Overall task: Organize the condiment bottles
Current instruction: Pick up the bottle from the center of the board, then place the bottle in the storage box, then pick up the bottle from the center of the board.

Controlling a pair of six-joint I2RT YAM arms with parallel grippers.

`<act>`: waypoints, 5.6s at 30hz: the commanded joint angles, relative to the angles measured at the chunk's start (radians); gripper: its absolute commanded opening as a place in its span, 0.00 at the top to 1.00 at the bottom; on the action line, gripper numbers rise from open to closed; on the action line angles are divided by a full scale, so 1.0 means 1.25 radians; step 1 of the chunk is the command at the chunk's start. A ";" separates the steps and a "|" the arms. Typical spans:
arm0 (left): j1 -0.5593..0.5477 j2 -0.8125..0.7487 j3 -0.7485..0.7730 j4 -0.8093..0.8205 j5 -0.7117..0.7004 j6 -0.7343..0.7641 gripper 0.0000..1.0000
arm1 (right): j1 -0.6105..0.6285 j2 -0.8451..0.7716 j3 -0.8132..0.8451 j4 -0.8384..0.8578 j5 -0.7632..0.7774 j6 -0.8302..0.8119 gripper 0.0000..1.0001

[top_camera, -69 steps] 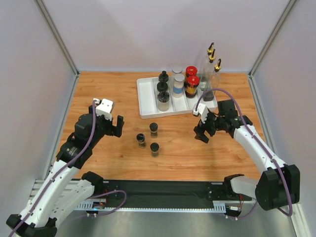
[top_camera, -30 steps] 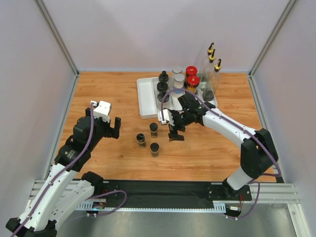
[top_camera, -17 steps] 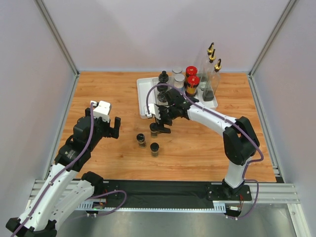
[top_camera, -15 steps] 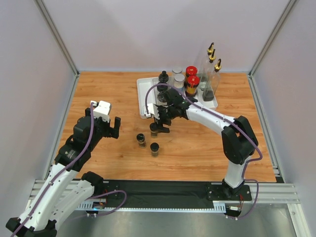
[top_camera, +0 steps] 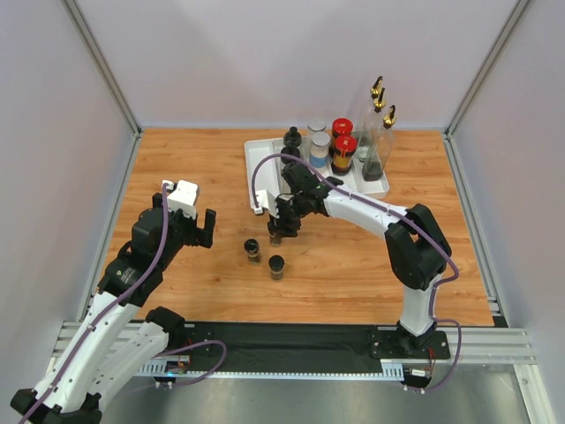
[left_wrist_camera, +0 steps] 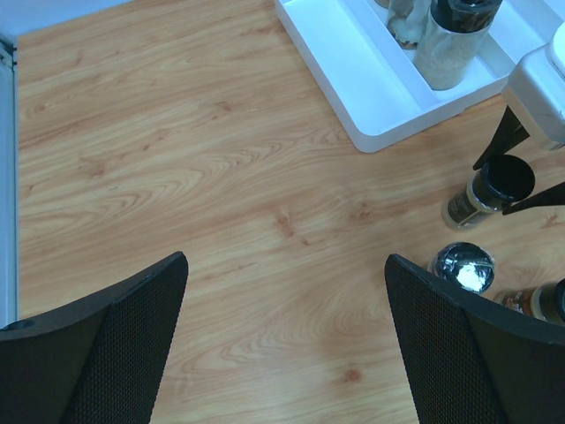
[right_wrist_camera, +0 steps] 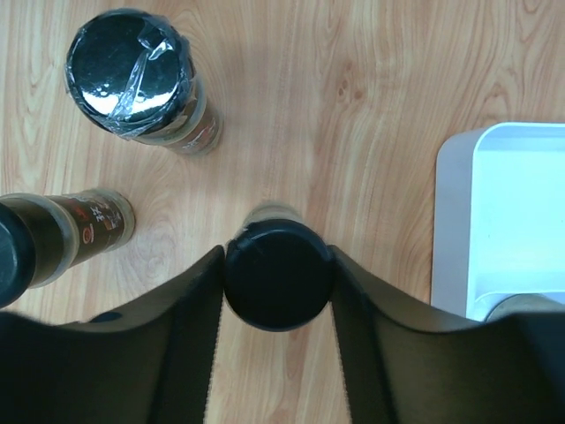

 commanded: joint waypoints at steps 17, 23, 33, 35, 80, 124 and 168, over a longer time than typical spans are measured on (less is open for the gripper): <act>0.005 -0.005 -0.008 0.005 0.001 0.009 0.00 | 0.004 -0.007 0.136 -0.071 0.006 0.038 0.99; 0.005 -0.006 -0.007 0.005 0.001 0.009 0.00 | 0.006 -0.025 0.212 -0.114 0.028 0.042 1.00; 0.005 -0.006 -0.007 0.003 0.000 0.009 0.00 | -0.005 0.052 0.433 -0.146 0.091 0.107 0.97; 0.005 -0.006 -0.005 0.002 0.000 0.011 0.00 | -0.012 0.078 0.477 -0.157 0.097 0.126 0.97; 0.005 0.038 -0.005 -0.001 -0.009 0.028 0.00 | -0.095 0.510 0.813 0.058 0.271 0.323 0.69; 0.004 0.026 -0.005 0.011 0.011 0.015 0.00 | -0.096 0.001 0.458 -0.011 0.226 0.265 0.00; 0.005 0.199 0.011 0.065 0.328 -0.094 0.00 | -0.440 -0.749 -0.422 0.178 0.022 0.523 0.00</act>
